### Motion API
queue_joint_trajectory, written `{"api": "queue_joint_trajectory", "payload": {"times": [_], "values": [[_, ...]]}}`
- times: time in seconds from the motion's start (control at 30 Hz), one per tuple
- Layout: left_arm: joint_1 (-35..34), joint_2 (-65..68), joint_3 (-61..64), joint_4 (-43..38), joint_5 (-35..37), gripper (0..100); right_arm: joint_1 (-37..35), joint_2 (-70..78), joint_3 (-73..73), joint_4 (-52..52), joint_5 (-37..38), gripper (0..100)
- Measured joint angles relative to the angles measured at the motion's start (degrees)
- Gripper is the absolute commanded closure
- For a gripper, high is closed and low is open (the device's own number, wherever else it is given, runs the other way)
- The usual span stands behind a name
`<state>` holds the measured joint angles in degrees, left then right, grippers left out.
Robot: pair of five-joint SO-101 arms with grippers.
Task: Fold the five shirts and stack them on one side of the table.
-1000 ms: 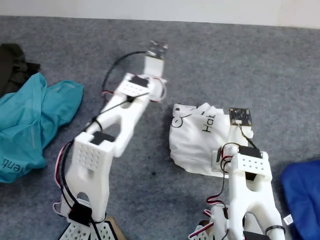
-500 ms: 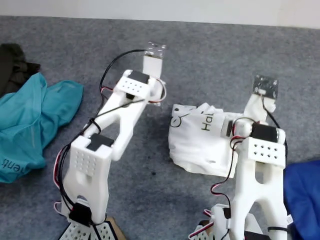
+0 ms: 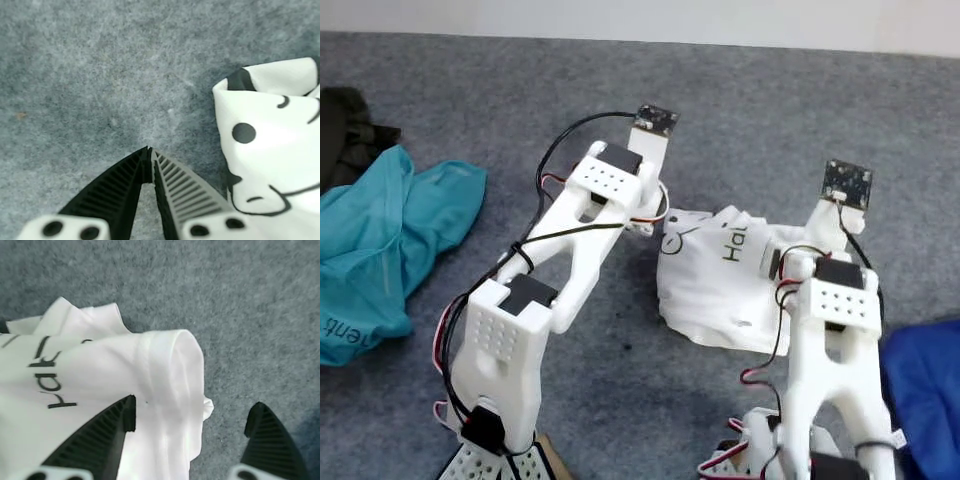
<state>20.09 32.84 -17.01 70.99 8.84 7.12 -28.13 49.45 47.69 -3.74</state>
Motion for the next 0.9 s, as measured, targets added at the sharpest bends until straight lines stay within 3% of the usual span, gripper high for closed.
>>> {"api": "queue_joint_trajectory", "payload": {"times": [0.37,0.7,0.9], "values": [[6.95,0.00,0.00,0.00,2.02,99,0.09,29.98,-18.46,-0.35,0.00,65.9],[6.42,0.00,0.00,0.00,2.11,99,-3.43,38.24,-27.87,-0.26,0.18,65.9],[3.96,0.00,0.00,0.00,2.11,99,-7.91,41.76,-31.82,6.77,6.33,66.0]]}}
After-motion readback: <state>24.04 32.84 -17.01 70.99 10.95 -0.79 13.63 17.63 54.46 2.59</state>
